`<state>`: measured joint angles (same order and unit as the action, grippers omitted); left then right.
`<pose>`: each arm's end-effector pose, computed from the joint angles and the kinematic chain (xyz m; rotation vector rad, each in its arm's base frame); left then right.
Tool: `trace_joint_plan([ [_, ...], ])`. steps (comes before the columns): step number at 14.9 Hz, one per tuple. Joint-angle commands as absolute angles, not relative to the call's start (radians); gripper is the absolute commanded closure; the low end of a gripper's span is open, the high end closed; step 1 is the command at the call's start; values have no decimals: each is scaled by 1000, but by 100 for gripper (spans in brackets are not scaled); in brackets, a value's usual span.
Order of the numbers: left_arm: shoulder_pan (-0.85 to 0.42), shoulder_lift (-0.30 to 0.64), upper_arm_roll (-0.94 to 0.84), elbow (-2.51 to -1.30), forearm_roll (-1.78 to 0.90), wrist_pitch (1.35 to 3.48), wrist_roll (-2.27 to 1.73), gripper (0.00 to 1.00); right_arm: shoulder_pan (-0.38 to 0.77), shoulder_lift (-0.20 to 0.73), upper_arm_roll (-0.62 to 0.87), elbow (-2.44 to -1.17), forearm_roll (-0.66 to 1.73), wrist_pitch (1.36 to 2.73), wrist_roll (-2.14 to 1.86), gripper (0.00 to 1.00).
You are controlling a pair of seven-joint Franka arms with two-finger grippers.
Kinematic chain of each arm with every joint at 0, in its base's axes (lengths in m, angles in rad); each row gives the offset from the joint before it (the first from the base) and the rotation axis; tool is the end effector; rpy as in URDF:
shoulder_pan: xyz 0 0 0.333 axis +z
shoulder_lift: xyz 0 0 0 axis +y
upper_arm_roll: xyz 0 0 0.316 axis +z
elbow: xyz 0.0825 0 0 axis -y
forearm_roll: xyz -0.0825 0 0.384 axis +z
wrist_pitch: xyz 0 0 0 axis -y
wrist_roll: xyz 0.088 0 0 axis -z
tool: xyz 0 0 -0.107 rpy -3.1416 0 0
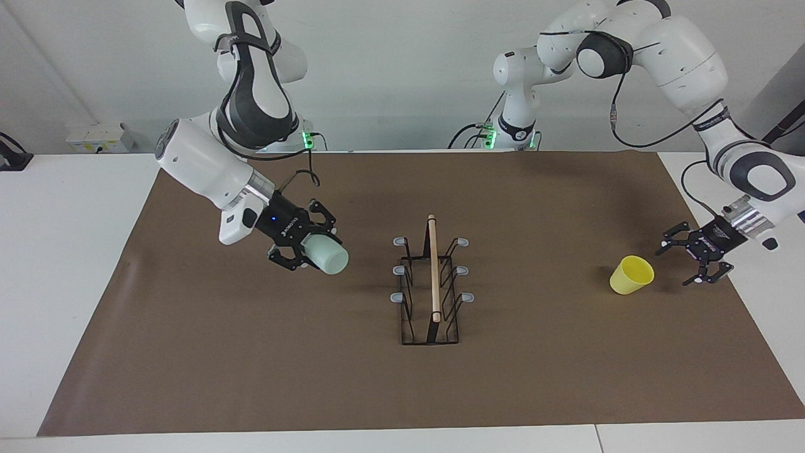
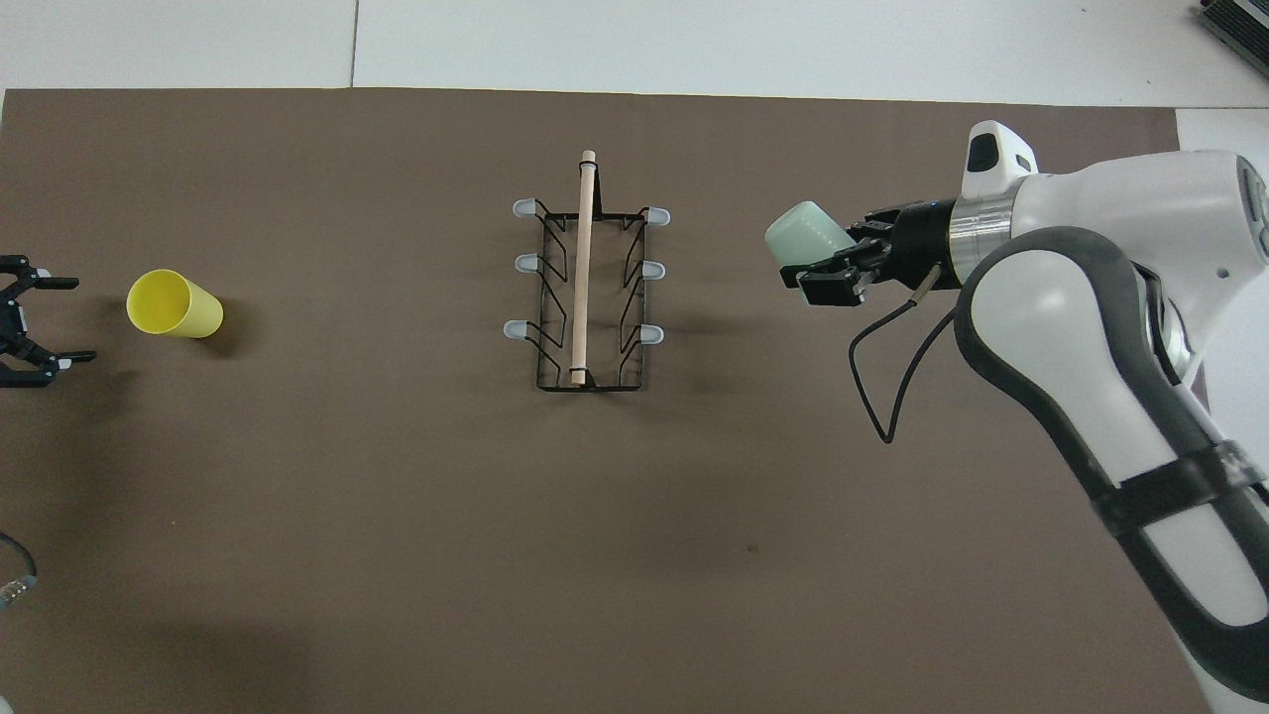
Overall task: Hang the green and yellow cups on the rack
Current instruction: 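Carry the green cup toward the rack while the left gripper grasps the yellow cup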
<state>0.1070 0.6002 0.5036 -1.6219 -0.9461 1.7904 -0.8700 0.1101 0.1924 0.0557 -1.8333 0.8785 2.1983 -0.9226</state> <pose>0.6002 0.2835 0.2957 1.5552 2.0238 -0.5005 0.6204 0.1291 0.4543 -2.3283 -0.7316 -0.5485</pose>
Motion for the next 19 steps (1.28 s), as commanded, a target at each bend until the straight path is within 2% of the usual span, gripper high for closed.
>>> trace_joint_plan([
  [1,100,552,497,-1741,-1038,1772,-858,0,107,111,63,-1972,1114,2290,-1079,100],
  [6,64,529,497,-1805,-1150,1786,-853,0,139,16,63,-2156,1541,2350,-1372,100],
  [9,34,528,499,-1838,-1189,1804,-856,0,221,-15,63,-2215,1754,2434,-1481,100],
  [12,-1,520,495,-1876,-1250,1870,-857,0,354,-8,63,-2220,2039,2572,-1644,100],
  [14,-9,520,495,-1882,-1272,1884,-856,0,390,5,63,-2220,2231,2580,-1809,100],
  [19,-37,520,495,-1881,-1270,1881,-850,1,419,58,64,-2214,2500,2530,-2154,100],
])
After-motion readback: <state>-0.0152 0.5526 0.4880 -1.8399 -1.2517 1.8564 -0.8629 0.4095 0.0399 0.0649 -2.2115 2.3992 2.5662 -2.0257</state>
